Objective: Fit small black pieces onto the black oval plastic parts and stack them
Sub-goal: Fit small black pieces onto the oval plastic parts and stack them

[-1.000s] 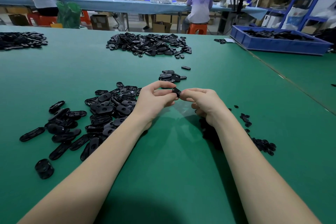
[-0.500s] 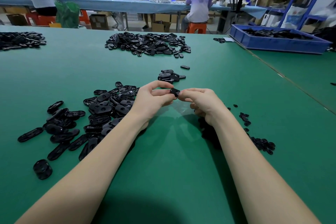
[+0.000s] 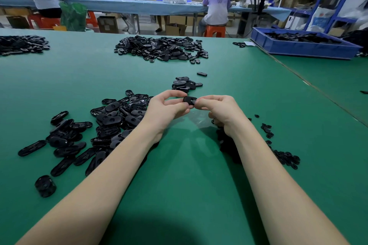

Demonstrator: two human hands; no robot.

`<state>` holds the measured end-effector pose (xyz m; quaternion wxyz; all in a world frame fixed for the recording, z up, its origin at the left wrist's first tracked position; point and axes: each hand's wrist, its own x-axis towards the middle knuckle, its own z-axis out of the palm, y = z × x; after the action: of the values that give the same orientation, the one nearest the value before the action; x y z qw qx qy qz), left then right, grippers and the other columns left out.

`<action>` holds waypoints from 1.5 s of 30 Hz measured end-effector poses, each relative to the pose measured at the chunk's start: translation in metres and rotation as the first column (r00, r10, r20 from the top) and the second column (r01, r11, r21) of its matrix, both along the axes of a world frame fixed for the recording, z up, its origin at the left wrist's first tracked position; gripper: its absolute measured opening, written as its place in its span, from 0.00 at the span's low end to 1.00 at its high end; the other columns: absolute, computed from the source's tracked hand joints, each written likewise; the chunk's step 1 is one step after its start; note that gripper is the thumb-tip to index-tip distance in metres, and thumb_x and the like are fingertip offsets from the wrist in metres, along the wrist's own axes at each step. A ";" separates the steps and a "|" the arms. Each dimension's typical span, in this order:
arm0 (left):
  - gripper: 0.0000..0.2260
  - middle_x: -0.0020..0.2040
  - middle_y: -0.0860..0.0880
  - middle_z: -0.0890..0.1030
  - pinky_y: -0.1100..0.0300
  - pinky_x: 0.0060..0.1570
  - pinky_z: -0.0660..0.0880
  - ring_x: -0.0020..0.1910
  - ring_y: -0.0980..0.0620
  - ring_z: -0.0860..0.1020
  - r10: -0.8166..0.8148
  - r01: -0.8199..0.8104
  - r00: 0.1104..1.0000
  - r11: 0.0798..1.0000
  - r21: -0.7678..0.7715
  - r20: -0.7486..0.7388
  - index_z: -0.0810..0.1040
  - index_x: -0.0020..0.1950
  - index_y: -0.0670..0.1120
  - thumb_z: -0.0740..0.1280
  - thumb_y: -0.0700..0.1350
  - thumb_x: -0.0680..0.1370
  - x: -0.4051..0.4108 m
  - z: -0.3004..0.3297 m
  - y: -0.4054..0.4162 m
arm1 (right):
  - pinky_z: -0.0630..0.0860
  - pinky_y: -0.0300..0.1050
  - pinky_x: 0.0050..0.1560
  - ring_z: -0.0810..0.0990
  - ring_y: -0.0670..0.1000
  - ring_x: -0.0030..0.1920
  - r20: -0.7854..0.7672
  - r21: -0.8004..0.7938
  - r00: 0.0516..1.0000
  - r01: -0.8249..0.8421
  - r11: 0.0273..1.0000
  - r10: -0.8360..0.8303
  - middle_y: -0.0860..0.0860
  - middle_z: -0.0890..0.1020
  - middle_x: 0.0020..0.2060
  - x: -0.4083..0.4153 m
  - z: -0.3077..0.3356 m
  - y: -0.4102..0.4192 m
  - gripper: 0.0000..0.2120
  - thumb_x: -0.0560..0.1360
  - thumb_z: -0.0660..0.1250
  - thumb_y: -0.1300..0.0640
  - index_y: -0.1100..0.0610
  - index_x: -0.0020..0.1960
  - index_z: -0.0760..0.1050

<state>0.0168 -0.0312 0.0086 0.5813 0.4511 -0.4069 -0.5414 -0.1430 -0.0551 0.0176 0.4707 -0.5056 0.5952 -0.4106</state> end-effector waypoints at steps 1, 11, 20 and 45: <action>0.11 0.48 0.40 0.86 0.63 0.45 0.82 0.45 0.46 0.86 0.002 -0.002 1.000 1.000 0.011 -0.017 0.79 0.53 0.39 0.69 0.27 0.75 0.000 0.000 0.000 | 0.60 0.32 0.22 0.66 0.45 0.26 0.003 0.003 1.000 0.001 1.000 -0.001 0.48 0.83 0.38 0.000 0.000 0.000 0.02 0.70 0.76 0.56 0.52 0.43 0.85; 0.12 0.44 0.42 0.86 0.65 0.43 0.81 0.45 0.46 0.87 0.004 -0.004 1.000 0.999 0.046 -0.010 0.78 0.51 0.39 0.69 0.26 0.74 0.000 -0.001 -0.001 | 0.63 0.30 0.21 0.67 0.40 0.20 -0.022 -0.064 1.000 -0.015 0.998 0.014 0.42 0.81 0.28 -0.001 0.002 0.001 0.02 0.70 0.77 0.57 0.52 0.40 0.85; 0.11 0.46 0.41 0.87 0.62 0.48 0.82 0.47 0.46 0.86 -0.031 0.030 0.998 0.999 0.009 0.053 0.81 0.49 0.42 0.72 0.28 0.73 0.002 -0.002 0.000 | 0.66 0.28 0.25 0.70 0.37 0.23 -0.057 -0.111 0.997 -0.051 0.993 0.045 0.39 0.79 0.25 -0.002 -0.001 -0.001 0.04 0.70 0.79 0.54 0.50 0.38 0.85; 0.08 0.45 0.40 0.82 0.65 0.48 0.80 0.40 0.50 0.78 -0.043 0.041 0.997 0.998 0.041 0.060 0.83 0.52 0.43 0.69 0.32 0.77 0.010 0.001 -0.005 | 0.69 0.34 0.27 0.76 0.44 0.28 0.013 -0.084 0.980 -0.195 0.977 0.196 0.44 0.83 0.34 0.007 0.001 -0.004 0.05 0.73 0.78 0.55 0.53 0.45 0.83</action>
<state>0.0267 -0.0362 0.0095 0.5479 0.4703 -0.4230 -0.5475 -0.1362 -0.0591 0.0184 0.4939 -0.5762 0.5202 -0.3918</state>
